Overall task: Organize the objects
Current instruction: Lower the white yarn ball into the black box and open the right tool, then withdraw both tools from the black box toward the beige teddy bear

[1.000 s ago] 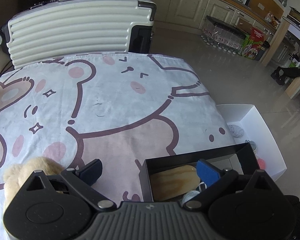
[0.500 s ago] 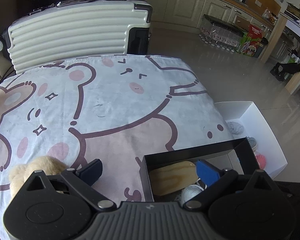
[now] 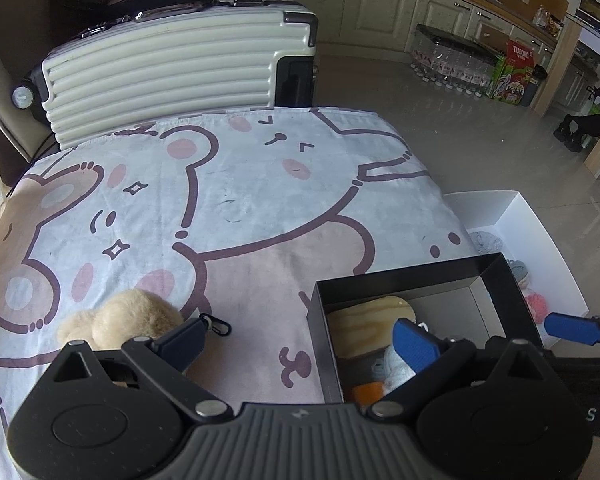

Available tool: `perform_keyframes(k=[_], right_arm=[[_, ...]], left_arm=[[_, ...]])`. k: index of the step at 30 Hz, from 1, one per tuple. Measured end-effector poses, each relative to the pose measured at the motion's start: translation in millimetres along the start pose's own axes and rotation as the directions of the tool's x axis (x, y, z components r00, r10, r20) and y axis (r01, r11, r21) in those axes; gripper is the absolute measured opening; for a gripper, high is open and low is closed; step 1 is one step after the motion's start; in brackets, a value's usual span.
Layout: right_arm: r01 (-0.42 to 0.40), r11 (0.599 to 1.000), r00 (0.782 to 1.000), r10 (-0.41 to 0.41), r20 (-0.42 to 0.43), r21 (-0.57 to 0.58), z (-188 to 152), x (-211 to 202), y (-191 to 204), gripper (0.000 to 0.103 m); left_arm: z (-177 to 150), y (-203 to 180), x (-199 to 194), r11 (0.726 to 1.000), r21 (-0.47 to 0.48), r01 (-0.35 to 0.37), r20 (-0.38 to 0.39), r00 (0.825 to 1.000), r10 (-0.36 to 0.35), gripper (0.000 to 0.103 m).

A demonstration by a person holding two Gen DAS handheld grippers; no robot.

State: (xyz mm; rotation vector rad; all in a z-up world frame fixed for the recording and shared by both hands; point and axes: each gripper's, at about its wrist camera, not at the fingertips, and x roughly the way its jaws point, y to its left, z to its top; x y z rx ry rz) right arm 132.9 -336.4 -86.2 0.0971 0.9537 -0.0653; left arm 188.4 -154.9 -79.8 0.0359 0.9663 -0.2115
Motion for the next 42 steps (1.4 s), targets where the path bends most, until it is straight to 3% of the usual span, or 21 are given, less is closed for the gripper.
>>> perform_keyframes(k=[19, 42], right_arm=[[0.086, 0.996, 0.993, -0.087, 0.079, 0.007, -15, -45, 5, 0.100], [0.159, 0.987, 0.983, -0.161, 0.085, 0.032, -26, -67, -9, 0.103]], left_arm=[[-22, 9, -32, 0.998, 0.022, -0.061, -0.014, 0.998, 0.062, 0.103], [-32, 12, -53, 0.995, 0.030, -0.091, 0.000, 0.996, 0.091, 0.103]])
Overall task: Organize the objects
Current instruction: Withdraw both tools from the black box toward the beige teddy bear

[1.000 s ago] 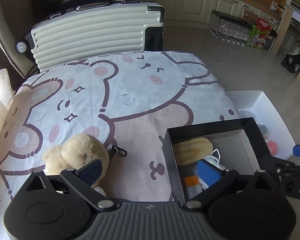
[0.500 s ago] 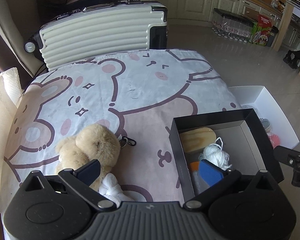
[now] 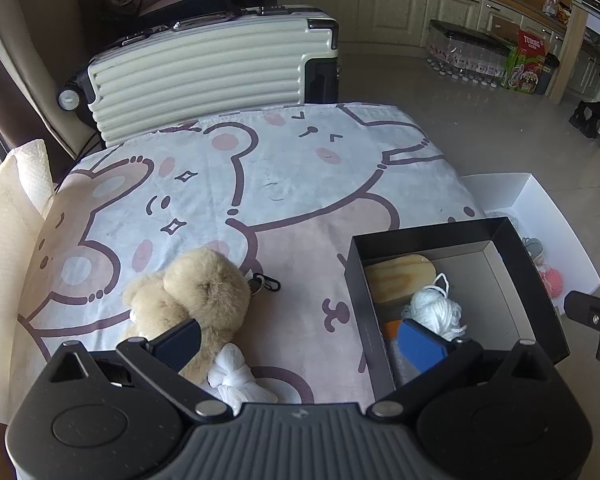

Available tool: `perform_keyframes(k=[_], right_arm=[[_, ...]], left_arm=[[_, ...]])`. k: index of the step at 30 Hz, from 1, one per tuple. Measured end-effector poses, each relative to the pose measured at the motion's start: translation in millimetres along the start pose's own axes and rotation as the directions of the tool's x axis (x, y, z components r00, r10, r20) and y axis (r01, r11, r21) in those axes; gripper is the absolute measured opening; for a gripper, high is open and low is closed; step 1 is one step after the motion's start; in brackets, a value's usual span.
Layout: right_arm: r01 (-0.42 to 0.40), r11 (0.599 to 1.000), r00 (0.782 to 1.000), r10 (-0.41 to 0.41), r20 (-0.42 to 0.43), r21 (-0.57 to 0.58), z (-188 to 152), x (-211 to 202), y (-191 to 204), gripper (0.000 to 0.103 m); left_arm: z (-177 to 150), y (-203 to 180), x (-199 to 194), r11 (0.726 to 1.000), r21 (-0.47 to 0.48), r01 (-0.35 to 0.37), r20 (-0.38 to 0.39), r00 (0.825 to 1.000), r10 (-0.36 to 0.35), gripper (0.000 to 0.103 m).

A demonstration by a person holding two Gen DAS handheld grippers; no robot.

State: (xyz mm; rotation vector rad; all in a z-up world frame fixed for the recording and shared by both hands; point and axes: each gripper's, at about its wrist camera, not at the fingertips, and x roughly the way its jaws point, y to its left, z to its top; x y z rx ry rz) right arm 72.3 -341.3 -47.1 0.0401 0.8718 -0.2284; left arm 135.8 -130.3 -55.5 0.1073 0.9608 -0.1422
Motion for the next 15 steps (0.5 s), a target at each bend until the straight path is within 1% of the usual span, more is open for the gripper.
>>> perform_keyframes(k=[9, 15], right_arm=[[0.011, 1.000, 1.000, -0.011, 0.002, 0.008, 2, 2, 0, 0.103], [-0.006, 1.000, 1.000, 0.006, 0.002, -0.010, 6, 5, 14, 0.103]], left_arm=[[2, 5, 2, 1.000, -0.007, 0.009, 0.003, 1.000, -0.009, 0.103], [0, 24, 2, 0.999, -0.035, -0.011, 0.003, 1.000, 0.011, 0.103]])
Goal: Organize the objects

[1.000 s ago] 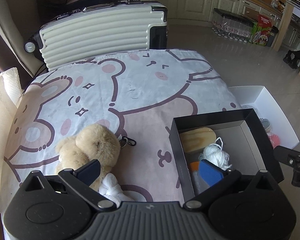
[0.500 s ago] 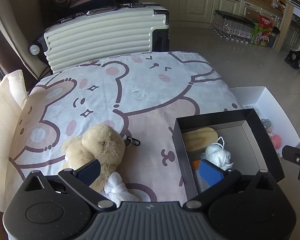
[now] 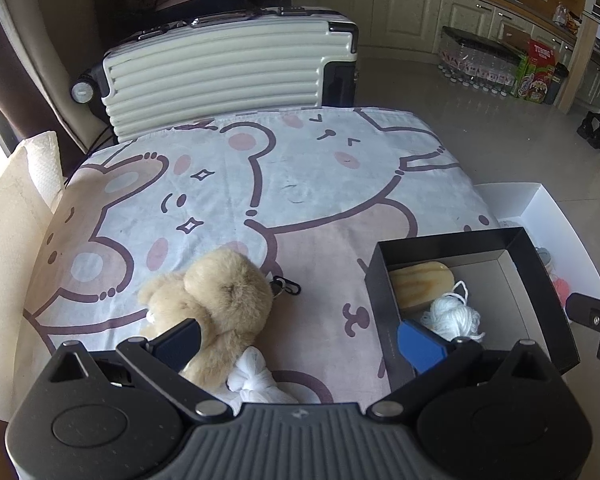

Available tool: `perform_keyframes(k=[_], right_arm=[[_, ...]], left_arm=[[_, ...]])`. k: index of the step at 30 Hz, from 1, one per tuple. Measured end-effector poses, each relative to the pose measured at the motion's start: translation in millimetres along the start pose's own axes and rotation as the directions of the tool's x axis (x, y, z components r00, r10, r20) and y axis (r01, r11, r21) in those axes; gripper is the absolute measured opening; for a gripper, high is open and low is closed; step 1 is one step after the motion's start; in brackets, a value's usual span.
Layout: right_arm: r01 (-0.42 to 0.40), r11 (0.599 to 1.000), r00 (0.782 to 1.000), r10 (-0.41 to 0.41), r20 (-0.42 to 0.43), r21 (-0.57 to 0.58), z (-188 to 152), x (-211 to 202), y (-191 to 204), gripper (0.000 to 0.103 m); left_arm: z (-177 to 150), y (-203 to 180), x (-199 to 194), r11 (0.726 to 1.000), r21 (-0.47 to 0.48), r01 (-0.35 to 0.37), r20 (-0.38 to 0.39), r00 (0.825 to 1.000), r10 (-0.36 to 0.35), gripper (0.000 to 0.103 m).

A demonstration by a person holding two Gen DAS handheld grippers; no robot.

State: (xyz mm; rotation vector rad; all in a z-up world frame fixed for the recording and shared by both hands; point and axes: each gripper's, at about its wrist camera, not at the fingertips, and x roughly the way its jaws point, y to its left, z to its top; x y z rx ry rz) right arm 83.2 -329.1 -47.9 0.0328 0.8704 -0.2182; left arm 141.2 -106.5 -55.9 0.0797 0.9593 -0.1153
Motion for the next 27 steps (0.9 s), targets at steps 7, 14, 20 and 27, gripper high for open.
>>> perform_keyframes(k=[7, 14, 20, 27], right_arm=[[-0.051, 0.998, 0.999, 0.051, 0.003, -0.043, 6, 2, 34, 0.103], [-0.097, 0.992, 0.995, 0.097, 0.002, -0.085, 9, 2, 71, 0.103], [-0.134, 0.984, 0.991, 0.135, -0.001, -0.115, 12, 3, 99, 0.103], [-0.170, 0.976, 0.985, 0.171, -0.006, -0.139, 13, 3, 126, 0.103]], left_arm=[[-3, 34, -6, 0.998, -0.047, -0.034, 0.001, 0.999, 0.034, 0.103], [-9, 72, -15, 0.992, -0.100, -0.073, 0.005, 0.997, 0.074, 0.103], [-16, 99, -22, 0.986, -0.127, -0.105, 0.003, 0.994, 0.106, 0.103], [-24, 124, -27, 0.980, -0.145, -0.137, -0.006, 0.990, 0.138, 0.103]])
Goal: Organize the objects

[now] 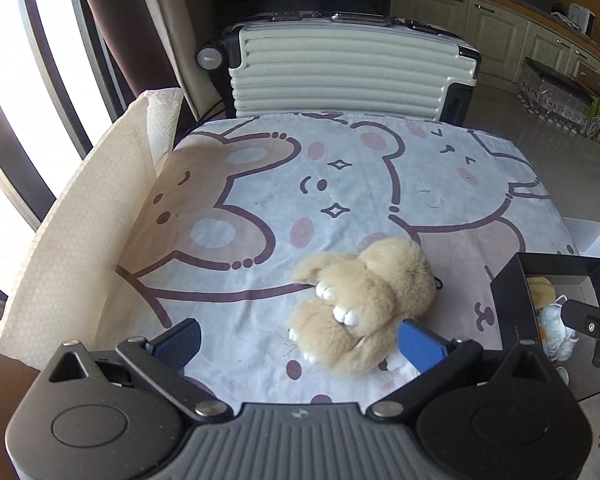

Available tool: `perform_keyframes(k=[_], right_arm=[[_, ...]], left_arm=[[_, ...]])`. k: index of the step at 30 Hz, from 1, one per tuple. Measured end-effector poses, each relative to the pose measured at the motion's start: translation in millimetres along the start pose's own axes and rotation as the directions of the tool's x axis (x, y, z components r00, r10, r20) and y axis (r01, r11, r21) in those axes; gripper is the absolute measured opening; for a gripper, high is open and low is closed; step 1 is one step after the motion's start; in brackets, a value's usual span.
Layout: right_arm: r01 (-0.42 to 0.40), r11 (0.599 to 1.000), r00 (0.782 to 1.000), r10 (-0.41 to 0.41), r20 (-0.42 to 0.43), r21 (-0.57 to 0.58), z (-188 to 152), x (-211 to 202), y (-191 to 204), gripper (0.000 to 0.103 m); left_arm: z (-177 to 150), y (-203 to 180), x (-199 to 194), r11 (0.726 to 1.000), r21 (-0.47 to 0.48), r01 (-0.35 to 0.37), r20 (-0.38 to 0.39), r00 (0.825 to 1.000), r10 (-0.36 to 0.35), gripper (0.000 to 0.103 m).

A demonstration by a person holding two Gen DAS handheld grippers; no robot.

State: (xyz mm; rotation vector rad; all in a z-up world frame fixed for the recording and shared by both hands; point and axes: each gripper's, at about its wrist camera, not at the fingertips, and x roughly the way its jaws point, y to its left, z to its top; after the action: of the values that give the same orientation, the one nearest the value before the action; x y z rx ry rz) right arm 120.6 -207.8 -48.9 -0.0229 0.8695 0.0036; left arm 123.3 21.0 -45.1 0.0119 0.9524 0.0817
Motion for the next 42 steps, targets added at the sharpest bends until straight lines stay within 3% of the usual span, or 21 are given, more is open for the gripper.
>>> perform_keyframes(k=[16, 23, 29, 36, 39, 42], right_arm=[[-0.057, 0.998, 0.998, 0.057, 0.005, -0.035, 5, 6, 38, 0.103], [-0.087, 0.995, 0.996, 0.088, 0.012, -0.039, 5, 7, 40, 0.103], [-0.122, 0.991, 0.993, 0.122, 0.001, -0.050, 3, 10, 41, 0.103], [-0.147, 0.987, 0.989, 0.146, -0.018, -0.071, 1, 19, 43, 0.103], [-0.156, 0.985, 0.988, 0.154, -0.032, -0.076, 0, 24, 43, 0.103], [-0.178, 0.980, 0.984, 0.174, -0.050, -0.093, -2, 30, 46, 0.103]], left_arm=[[-3, 34, -4, 0.998, -0.052, -0.025, 0.022, 0.999, 0.026, 0.103], [0, 36, -4, 0.998, -0.064, 0.011, 0.052, 0.999, -0.007, 0.103], [0, 24, 1, 0.998, 0.063, 0.024, 0.073, 0.997, -0.029, 0.103], [-1, 17, 14, 0.977, 0.205, 0.055, 0.091, 0.993, -0.075, 0.103], [1, 14, 20, 0.954, 0.290, 0.071, 0.108, 0.988, -0.107, 0.103], [-2, 10, 26, 0.910, 0.405, 0.092, 0.104, 0.984, -0.145, 0.103]])
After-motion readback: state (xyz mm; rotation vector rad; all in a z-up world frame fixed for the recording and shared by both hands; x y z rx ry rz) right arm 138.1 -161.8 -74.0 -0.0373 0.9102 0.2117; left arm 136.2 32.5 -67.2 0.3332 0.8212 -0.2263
